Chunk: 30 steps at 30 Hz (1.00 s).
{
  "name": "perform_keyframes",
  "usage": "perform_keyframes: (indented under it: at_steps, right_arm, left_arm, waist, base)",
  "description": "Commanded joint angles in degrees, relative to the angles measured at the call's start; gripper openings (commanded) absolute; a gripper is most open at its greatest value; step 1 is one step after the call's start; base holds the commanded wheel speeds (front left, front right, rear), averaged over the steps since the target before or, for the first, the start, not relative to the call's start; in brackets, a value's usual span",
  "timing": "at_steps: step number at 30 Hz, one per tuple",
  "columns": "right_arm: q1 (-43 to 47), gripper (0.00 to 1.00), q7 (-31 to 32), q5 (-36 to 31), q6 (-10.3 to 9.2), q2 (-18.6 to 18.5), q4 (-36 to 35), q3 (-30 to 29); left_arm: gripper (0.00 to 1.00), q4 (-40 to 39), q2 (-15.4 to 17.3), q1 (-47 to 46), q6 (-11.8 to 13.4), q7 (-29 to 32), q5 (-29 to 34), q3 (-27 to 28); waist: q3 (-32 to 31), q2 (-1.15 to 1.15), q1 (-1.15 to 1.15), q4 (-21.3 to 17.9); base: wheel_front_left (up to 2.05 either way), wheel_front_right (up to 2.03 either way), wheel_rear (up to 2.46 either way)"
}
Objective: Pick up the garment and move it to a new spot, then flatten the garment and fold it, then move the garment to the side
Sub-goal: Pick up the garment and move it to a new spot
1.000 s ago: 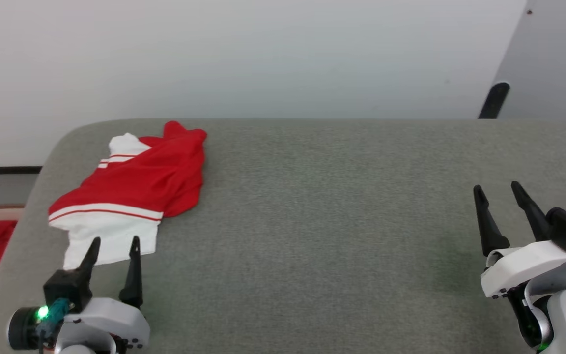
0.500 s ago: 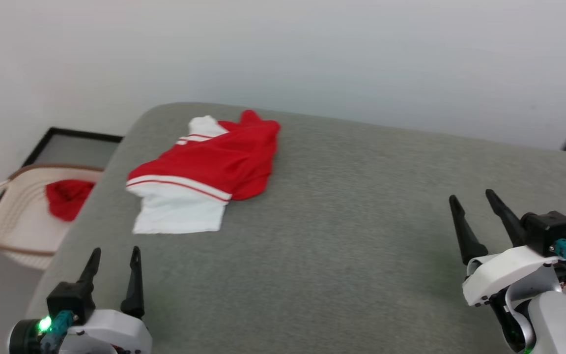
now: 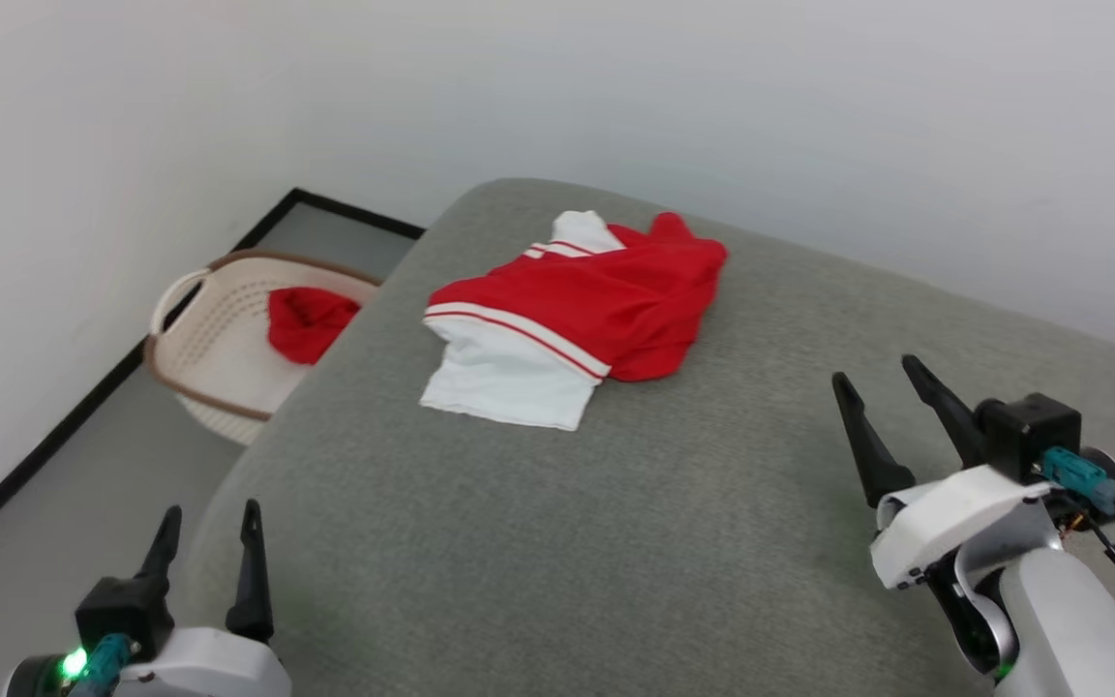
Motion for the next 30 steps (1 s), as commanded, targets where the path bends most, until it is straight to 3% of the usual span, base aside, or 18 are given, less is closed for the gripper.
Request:
perform_keyframes:
  at_steps: [1,9,14,24,30]
  right_arm:
    - [-0.4,1.0,-0.1,0.7,0.21,-0.1,0.6,0.4]
    - [-1.5,1.0,-1.7,1.7,0.21,-0.3,2.6,1.4]
    - [0.9,1.0,-2.9,1.9,0.21,0.0,3.0,-1.2]
    - [-2.8,1.0,-0.8,-2.2,0.21,0.5,-1.9,0.8]
    - [-7.6,1.0,0.7,-3.8,0.21,0.5,-4.3,4.4]
  left_arm:
    - [1.0,-0.5,-0.2,0.3,0.5,-0.2,-0.2,0.1]
    - [1.0,-1.8,0.0,0.6,0.5,-0.3,-0.5,0.0]
    - [1.0,-1.5,0.9,-1.6,-1.7,0.4,-0.5,-1.8]
    - [1.0,1.9,5.2,-15.4,-5.3,0.9,-0.2,-4.4]
    - [1.0,12.4,9.0,-31.5,-6.7,3.3,-0.4,-7.9]
  waist:
    - [0.7,0.0,0.0,1.9]
    - [0.4,0.0,0.0,1.8]
    - [-0.3,0.0,0.0,1.1]
    - [6.5,0.0,0.0,-8.9]
    - [13.1,0.0,0.0,-15.3]
  base:
    - [0.0,0.0,0.0]
    - [0.0,0.0,0.0]
    - [0.0,0.0,0.0]
    - [0.0,0.0,0.0]
    - [0.0,0.0,0.0]
